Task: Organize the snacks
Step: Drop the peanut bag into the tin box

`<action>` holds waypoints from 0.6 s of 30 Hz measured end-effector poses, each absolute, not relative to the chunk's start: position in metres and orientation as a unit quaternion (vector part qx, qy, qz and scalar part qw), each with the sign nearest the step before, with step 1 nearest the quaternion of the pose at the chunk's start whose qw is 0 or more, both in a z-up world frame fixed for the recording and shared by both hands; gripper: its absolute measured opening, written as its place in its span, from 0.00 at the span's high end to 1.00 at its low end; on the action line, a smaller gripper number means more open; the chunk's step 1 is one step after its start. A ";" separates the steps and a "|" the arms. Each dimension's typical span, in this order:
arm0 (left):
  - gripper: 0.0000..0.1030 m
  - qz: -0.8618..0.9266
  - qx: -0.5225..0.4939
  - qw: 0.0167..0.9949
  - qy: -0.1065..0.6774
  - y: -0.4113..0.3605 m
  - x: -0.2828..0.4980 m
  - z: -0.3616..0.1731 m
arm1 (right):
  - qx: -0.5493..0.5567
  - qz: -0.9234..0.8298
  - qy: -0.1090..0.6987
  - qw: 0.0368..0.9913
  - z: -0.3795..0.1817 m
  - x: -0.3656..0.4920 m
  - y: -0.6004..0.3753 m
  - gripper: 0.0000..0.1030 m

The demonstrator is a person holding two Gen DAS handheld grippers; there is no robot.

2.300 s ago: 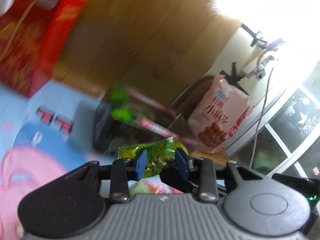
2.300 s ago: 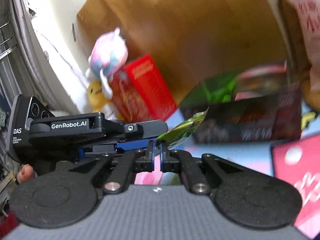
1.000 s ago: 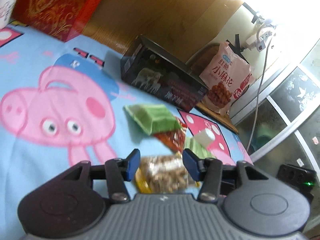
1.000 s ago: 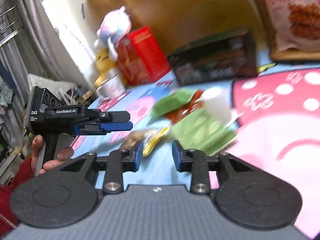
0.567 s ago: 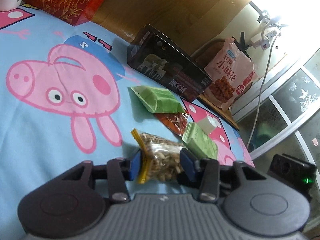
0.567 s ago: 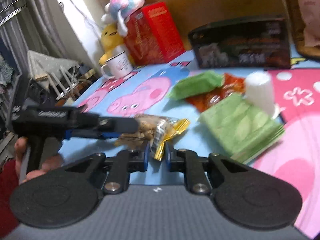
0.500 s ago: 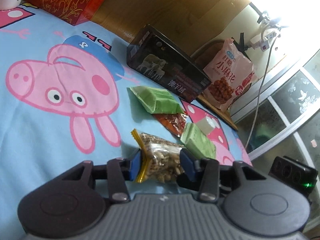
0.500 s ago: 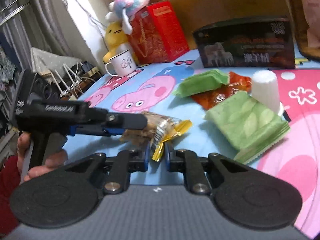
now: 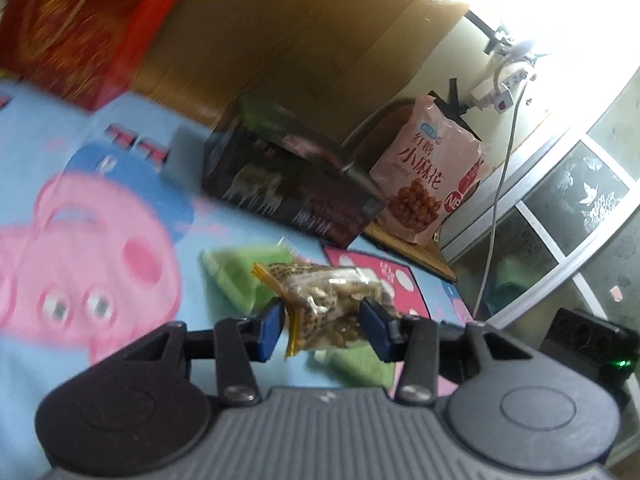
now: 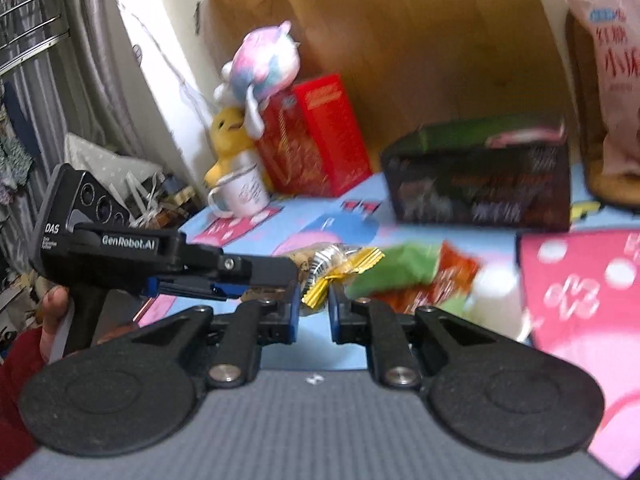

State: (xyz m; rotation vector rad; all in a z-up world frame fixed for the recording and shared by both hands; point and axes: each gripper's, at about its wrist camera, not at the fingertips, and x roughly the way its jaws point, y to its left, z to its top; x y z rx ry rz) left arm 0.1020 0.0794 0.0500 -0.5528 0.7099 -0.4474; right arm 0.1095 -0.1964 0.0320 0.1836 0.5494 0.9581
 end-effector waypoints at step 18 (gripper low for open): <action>0.59 -0.184 -0.212 0.905 0.321 0.037 0.251 0.076 | 0.070 0.365 0.228 0.900 0.066 0.239 -0.195 0.84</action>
